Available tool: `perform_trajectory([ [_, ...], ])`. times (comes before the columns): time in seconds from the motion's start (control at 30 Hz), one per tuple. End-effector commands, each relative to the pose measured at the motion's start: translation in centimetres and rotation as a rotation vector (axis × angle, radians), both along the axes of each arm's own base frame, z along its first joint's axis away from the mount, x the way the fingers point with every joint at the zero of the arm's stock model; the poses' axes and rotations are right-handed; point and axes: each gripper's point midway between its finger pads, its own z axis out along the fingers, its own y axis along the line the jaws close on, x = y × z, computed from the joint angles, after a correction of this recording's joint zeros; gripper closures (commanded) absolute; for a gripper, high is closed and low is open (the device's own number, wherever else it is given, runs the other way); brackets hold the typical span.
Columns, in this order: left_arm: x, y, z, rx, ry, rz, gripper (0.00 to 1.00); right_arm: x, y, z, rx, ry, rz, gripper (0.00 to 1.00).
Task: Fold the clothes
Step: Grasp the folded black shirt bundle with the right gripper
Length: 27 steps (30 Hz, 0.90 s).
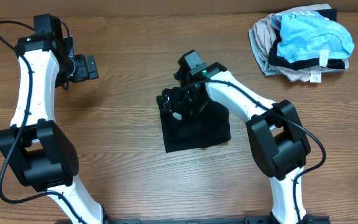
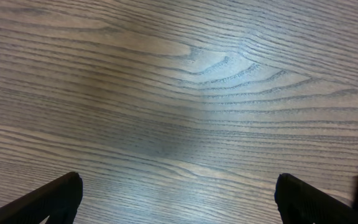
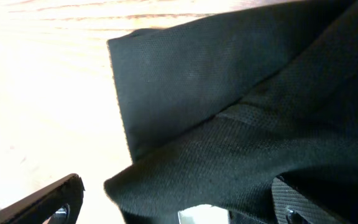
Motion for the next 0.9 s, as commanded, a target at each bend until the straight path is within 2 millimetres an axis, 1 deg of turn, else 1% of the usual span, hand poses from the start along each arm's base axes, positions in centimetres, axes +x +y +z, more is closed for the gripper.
perform_trajectory([
  [0.0, 0.1, 0.2, -0.3, 0.0, 0.006, 0.012, 0.0, -1.3, -2.1, -3.5, -0.189, 0.033, -0.049, 0.0],
  [0.07, 0.1, 0.2, -0.3, 0.0, 0.006, 0.012, 0.0, -1.4, -4.0, -3.9, -0.284, 0.03, -0.062, 0.0],
  [0.2, 0.1, 0.2, -0.3, -0.001, 0.006, 0.013, 0.0, -1.5, -9.7, -4.3, -0.49, 0.051, -0.101, 0.0],
  [0.3, 0.1, 0.2, -0.3, -0.001, 0.006, 0.013, 0.0, -0.8, -13.8, -4.1, -0.606, 0.053, -0.147, 0.0],
  [0.37, 0.0, 0.2, -0.3, -0.001, 0.009, 0.013, 0.0, -0.1, -15.8, -4.0, -0.639, 0.052, -0.166, 0.0],
  [0.5, -0.2, 0.2, -0.4, -0.003, 0.017, 0.013, 0.0, 1.1, -18.9, -3.9, -0.637, 0.066, -0.215, 0.0],
  [0.6, -0.3, 0.2, -0.4, -0.003, 0.021, 0.013, 0.0, 1.7, -20.2, -2.8, -0.628, 0.078, -0.237, 0.0],
  [0.67, -0.3, 0.2, -0.4, -0.004, 0.02, 0.013, 0.0, 2.1, -20.5, -1.5, -0.622, 0.068, -0.25, 0.0],
  [0.77, -0.3, 0.2, -0.4, -0.004, 0.02, 0.013, 0.0, 3.0, -20.0, 1.3, -0.6, 0.023, -0.26, 0.0],
  [0.87, -0.3, 0.2, -0.4, -0.003, 0.021, 0.013, 0.0, 3.8, -18.6, 4.1, -0.568, -0.031, -0.26, 0.01],
])
